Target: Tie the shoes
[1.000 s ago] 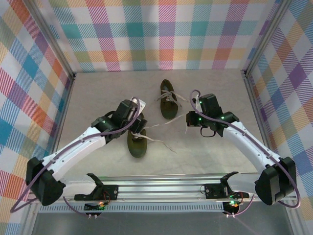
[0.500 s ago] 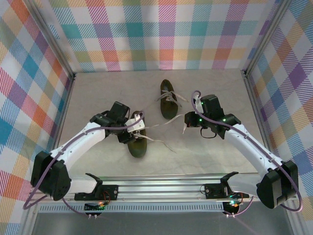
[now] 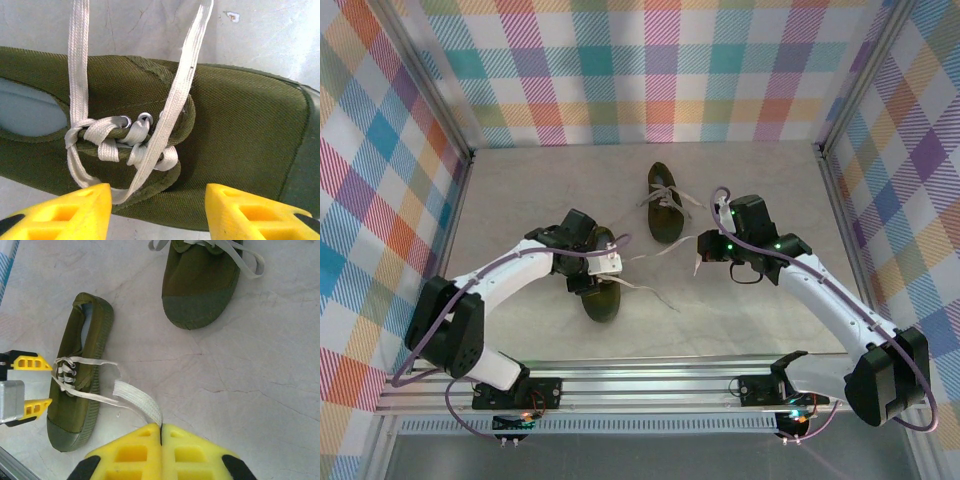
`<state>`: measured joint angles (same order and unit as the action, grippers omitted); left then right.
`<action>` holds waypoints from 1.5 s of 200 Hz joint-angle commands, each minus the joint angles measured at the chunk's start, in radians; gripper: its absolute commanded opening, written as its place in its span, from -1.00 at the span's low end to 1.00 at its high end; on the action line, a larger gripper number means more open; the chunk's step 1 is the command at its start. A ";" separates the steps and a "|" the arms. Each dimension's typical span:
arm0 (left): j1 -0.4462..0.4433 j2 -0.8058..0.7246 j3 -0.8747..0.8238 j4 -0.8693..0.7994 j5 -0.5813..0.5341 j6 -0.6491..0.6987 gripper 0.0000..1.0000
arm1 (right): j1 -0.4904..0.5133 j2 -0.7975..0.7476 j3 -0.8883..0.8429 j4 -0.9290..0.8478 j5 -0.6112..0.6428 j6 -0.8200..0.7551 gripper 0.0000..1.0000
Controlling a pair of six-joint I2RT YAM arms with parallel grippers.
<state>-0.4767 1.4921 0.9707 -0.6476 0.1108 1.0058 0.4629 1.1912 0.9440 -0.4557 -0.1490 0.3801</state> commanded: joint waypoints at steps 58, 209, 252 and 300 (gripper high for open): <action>0.005 0.056 0.054 0.049 -0.039 0.042 -0.48 | -0.006 -0.004 -0.006 0.008 -0.023 0.005 -1.00; 0.047 0.005 0.248 -0.173 0.207 -0.291 -1.00 | 0.039 -0.078 -0.076 0.190 -0.179 0.000 -1.00; 0.047 0.033 0.259 -0.190 0.287 -0.423 -1.00 | 0.043 -0.103 -0.069 0.273 -0.104 0.092 -1.00; 0.084 0.063 0.254 -0.086 0.414 -0.715 -1.00 | 0.099 -0.118 -0.094 0.383 -0.191 0.045 -1.00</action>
<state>-0.4210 1.5642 1.2243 -0.8051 0.4107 0.5022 0.5259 1.0958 0.8589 -0.1623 -0.2951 0.4530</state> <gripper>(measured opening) 0.054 0.045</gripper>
